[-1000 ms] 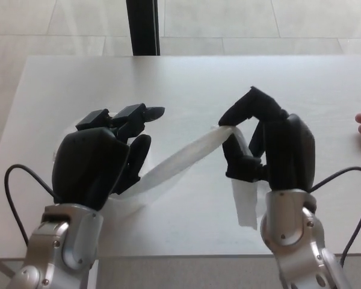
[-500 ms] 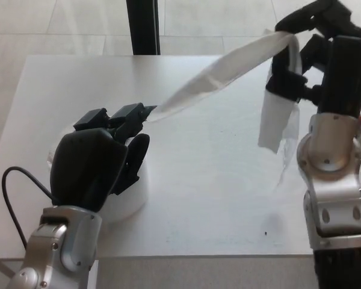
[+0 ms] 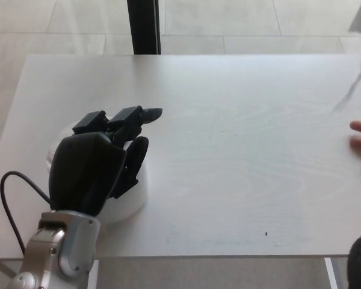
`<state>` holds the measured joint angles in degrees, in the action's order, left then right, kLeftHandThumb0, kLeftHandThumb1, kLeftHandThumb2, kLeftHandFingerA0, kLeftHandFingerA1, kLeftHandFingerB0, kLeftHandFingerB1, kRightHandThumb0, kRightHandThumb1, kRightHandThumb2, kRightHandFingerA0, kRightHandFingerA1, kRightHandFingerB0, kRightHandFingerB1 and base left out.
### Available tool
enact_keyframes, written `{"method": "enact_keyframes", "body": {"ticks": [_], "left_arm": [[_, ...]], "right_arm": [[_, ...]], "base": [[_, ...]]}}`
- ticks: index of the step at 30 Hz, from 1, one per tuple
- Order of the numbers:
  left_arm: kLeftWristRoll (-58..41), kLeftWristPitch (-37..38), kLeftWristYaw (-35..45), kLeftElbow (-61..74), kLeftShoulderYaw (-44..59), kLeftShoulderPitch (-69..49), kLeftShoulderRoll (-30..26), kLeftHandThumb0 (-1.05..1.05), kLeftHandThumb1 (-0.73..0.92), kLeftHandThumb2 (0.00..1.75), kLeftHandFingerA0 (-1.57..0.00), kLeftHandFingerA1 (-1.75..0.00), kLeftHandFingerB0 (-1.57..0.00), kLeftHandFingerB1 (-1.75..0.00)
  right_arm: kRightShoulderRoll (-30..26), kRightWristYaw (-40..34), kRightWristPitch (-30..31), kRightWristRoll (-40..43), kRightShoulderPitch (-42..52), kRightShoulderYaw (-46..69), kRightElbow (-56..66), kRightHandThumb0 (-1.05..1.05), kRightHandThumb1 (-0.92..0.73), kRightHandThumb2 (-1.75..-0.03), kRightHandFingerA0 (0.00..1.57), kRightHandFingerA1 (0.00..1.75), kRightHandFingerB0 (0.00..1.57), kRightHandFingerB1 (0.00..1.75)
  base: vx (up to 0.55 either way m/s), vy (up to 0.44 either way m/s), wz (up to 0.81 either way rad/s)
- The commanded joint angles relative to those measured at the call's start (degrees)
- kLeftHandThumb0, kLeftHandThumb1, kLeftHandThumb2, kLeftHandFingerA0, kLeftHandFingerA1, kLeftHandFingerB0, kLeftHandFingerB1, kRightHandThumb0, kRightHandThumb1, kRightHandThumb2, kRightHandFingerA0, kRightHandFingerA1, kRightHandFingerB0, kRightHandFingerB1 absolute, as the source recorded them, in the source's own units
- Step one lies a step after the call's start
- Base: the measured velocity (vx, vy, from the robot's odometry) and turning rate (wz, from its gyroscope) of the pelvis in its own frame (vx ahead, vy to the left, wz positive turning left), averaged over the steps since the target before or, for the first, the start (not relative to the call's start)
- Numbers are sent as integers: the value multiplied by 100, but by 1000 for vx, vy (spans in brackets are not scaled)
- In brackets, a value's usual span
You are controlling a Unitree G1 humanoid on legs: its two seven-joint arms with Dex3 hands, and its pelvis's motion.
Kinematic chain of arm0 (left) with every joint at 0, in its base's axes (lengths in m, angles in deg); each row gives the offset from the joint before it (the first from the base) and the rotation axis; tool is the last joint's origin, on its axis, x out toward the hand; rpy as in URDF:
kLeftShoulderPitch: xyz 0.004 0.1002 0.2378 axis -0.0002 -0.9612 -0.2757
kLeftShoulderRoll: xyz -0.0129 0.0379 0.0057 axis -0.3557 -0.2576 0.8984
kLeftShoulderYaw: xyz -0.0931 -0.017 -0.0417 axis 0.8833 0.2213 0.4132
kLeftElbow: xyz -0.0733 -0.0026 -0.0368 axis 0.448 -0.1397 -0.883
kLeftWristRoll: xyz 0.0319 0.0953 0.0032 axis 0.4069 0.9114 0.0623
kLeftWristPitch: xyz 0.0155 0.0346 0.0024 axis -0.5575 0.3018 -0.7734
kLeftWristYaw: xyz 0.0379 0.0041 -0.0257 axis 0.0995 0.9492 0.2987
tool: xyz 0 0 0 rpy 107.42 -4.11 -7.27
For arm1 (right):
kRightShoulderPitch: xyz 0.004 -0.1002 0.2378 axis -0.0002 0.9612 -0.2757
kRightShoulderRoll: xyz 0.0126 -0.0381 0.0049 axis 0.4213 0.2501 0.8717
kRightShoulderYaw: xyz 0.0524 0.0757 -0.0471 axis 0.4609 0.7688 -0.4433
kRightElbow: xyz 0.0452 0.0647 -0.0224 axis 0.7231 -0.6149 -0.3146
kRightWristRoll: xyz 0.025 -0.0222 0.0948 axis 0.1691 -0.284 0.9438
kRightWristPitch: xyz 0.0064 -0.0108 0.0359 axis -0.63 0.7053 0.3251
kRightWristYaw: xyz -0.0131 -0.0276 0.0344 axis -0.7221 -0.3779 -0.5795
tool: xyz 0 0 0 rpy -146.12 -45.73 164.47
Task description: A toilet paper roll is kept in the middle of the desk infront of the robot. The robot places its left hand on the top of the toilet paper roll to hold it still and uses its right hand to tear off a piece of toilet paper from it and hands the paper to a person
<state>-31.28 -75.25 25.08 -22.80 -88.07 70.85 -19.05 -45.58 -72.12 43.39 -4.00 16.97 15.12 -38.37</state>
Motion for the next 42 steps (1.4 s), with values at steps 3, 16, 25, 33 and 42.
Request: {"method": "enact_keyframes", "body": {"ticks": [3, 16, 25, 33, 42], "left_arm": [[-79, -326, 741, -875, -76, -973, -331, -31, 70, 77, -71, -140, -46, -46], [-92, -264, 839, -864, -18, -965, -355, -28, 73, 70, -66, -107, -44, -42], [-129, -30, 646, -1025, 22, -1006, -328, -27, 70, 70, -75, -132, -46, -45], [-152, -148, 847, -933, 124, -1102, -355, -29, 73, 68, -71, -111, -44, -42], [-178, -3, 808, -1017, 222, -1167, -297, -28, 74, 68, -73, -120, -44, -43]], "right_arm": [[-2833, 606, -1523, -1212, 648, -803, -2083, -23, -57, -109, 88, 173, 77, 150], [-4584, -247, -2063, -2894, 1416, -3251, -3915, -20, -62, -73, 90, 168, 77, 134], [-4419, -308, -1733, -3228, 1629, -4388, -3928, -32, -59, -58, 84, 170, 81, 110], [-4229, -225, -1541, -3167, 1608, -5026, -4569, -22, -61, -60, 83, 175, 66, 151], [-3967, -137, -1257, -3075, 1524, -5275, -4795, -31, -67, -62, 76, 164, 73, 109]], "base": [[0, 0, 0], [0, 0, 0], [0, 0, 0], [0, 0, 0], [0, 0, 0]]}}
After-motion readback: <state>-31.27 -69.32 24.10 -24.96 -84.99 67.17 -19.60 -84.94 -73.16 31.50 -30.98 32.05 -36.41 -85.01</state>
